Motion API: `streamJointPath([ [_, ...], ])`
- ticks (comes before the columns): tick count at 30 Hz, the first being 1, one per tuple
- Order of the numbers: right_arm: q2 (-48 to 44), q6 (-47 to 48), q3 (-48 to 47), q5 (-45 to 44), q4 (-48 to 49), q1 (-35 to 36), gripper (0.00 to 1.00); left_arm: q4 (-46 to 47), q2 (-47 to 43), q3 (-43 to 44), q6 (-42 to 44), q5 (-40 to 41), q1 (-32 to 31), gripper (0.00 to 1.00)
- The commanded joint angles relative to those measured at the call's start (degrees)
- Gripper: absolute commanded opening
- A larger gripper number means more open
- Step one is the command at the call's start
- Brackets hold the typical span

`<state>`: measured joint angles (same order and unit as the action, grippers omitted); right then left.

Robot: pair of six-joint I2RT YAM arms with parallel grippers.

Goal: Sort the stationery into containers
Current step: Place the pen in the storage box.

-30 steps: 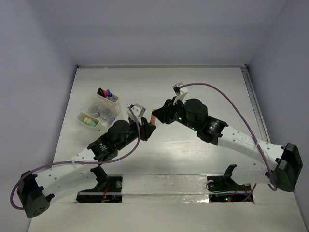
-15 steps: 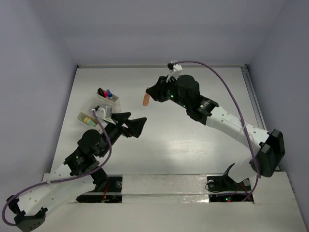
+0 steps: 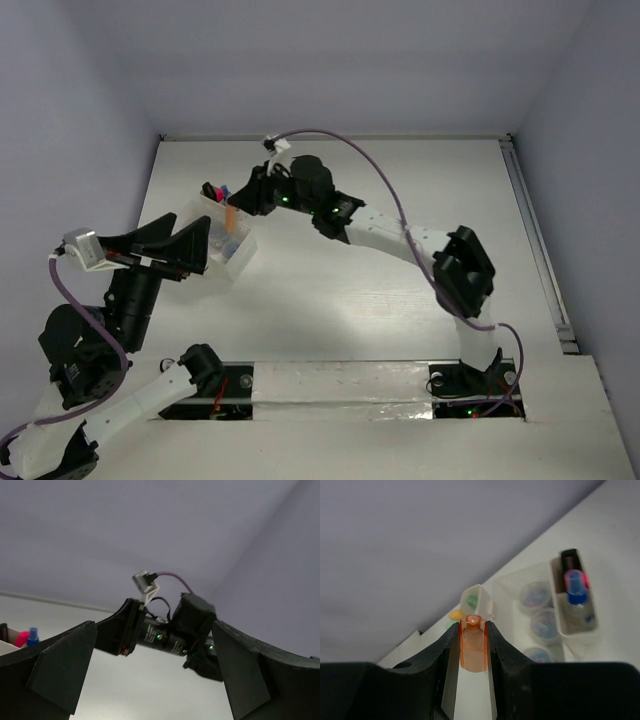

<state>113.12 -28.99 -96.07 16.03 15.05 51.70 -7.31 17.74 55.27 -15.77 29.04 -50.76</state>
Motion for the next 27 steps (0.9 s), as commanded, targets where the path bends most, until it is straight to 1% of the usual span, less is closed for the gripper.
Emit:
streamJointPath([
  [1,6.57,1.04,-14.11,5.50,5.61,3.84,0.00,1.50,-0.51,1.51,6.10,5.41,0.14,0.99],
  [3,12.44,2.96,-20.00,5.85,3.24,5.50,0.00,3.53,-0.95,0.72,7.59,7.08,0.14,0.99],
  [4,14.30,3.59,-24.99,5.94,2.62,5.51,0.00,3.88,-1.21,0.29,7.94,7.61,0.14,0.99],
  [10,27.30,5.87,-38.65,5.15,2.53,7.35,0.00,5.38,-2.97,-2.70,9.79,10.07,0.14,0.99],
  [11,28.89,6.23,-43.19,4.89,2.01,7.36,0.00,5.55,-3.23,-2.88,10.32,10.34,0.14,0.99],
  [12,30.56,7.10,-45.76,4.45,1.31,7.36,0.00,6.08,-3.84,-3.49,10.58,10.43,0.14,0.99],
  [15,35.49,8.94,-51.48,3.48,1.38,7.98,0.00,6.52,-4.11,-4.37,11.64,11.12,0.67,0.99],
  [21,38.66,13.69,-52.46,0.15,3.23,9.21,0.00,6.43,-3.50,-5.17,12.17,10.34,2.59,0.99],
  [27,40.95,15.98,-52.99,1.10,3.59,9.73,0.00,6.78,-3.15,-5.87,12.08,8.41,5.14,0.99],
])
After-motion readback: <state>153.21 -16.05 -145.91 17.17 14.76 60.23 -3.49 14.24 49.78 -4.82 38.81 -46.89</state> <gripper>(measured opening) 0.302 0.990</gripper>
